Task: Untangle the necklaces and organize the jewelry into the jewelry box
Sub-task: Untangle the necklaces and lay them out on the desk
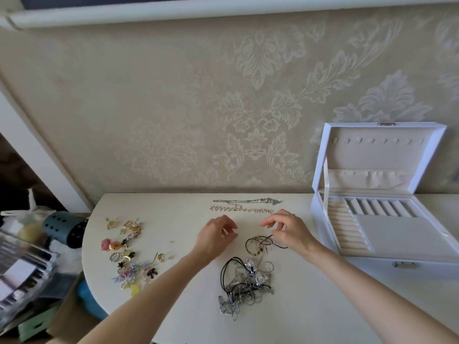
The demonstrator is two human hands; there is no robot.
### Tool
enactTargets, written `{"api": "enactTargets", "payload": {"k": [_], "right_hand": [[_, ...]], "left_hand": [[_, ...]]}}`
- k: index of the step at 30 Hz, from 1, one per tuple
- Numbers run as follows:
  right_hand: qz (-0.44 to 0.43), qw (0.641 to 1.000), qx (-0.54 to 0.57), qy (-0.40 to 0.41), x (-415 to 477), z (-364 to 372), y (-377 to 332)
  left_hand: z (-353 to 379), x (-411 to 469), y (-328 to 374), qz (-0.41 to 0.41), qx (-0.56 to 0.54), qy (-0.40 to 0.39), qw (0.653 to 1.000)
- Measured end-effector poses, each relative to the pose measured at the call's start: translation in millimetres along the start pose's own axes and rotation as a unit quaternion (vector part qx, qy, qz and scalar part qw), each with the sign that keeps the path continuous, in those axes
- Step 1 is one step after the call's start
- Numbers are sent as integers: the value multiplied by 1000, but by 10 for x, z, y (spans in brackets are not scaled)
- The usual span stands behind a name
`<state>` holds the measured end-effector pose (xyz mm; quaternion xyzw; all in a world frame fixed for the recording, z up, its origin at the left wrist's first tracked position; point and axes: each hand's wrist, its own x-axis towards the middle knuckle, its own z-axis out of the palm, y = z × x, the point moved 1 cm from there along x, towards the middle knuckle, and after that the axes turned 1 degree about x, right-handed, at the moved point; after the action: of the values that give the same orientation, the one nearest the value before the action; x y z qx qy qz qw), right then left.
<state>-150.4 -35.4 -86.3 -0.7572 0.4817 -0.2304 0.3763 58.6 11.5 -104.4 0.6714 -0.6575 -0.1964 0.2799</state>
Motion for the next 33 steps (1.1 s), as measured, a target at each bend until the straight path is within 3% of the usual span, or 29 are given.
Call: {"api": "enactTargets", "payload": {"k": [6,9,13,20,26,29,33], "right_hand": [[-22,991,-101,-81,-99,131,60],[-35,984,-163,-60,-119,209,87],[-24,988,-153,-28,-150,220,50],[40,999,11,31,-141,118,80],[82,983,163,11,-170,50,-46],[87,976,199,6,-179,26,-72],[97,964,248,1,-193,-4,-82]], "left_hand": [[163,-79,109,-3,78,-104,991],[150,-159,95,5,103,-135,985],[97,-236,85,22,117,-166,979],[55,-292,96,68,151,-206,965],[106,-296,214,87,29,-145,985],[160,-287,263,119,70,-181,974],[181,-258,240,132,90,-171,972]]}}
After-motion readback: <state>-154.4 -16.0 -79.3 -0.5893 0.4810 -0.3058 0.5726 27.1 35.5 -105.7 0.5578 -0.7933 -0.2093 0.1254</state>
